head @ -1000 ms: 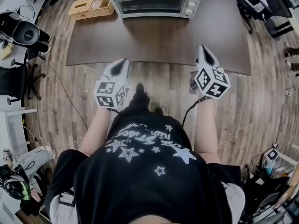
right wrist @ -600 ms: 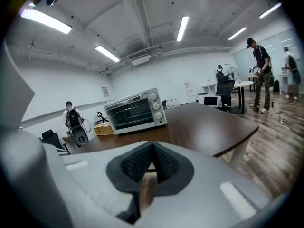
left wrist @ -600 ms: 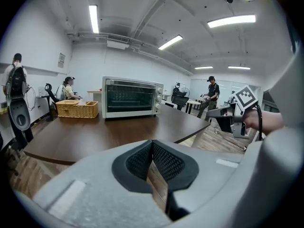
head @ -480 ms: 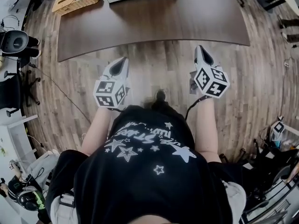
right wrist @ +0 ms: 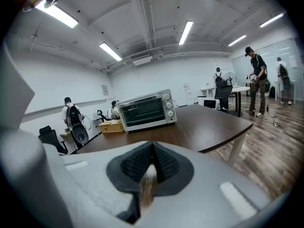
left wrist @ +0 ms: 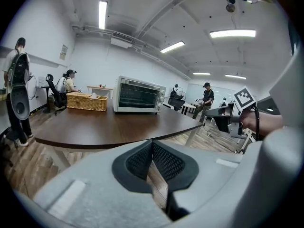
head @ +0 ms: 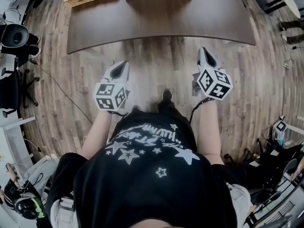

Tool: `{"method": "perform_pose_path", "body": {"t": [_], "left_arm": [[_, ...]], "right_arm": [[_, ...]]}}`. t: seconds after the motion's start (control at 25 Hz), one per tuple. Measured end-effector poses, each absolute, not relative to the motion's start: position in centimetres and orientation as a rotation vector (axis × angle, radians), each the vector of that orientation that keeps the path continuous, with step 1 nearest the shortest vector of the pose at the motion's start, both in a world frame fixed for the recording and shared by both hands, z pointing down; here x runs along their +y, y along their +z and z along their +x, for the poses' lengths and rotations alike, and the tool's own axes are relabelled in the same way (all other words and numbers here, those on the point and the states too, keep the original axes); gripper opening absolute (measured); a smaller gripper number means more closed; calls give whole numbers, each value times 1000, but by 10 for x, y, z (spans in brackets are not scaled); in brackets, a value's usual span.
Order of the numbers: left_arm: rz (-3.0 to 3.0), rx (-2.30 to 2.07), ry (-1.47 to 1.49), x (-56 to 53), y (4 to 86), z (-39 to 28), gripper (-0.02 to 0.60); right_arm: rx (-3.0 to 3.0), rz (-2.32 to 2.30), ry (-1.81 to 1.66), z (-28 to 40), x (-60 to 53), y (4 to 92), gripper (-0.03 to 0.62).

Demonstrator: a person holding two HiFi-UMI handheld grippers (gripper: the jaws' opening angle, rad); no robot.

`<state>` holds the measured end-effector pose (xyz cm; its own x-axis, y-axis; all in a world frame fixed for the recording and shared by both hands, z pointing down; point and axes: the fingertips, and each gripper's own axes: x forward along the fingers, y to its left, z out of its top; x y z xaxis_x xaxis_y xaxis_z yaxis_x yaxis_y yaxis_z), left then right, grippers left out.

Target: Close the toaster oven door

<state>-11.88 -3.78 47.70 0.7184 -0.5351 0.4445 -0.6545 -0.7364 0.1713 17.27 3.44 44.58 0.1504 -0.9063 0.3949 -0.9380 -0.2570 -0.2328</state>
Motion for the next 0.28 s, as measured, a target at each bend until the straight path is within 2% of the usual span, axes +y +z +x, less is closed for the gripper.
{"method": "perform_pose_path", "body": {"t": [0.28], "left_arm": [[2648,-899,482,-26,460,-157,11]], "right_arm": [[-1851,2357,702,127,52,432,3]]}}
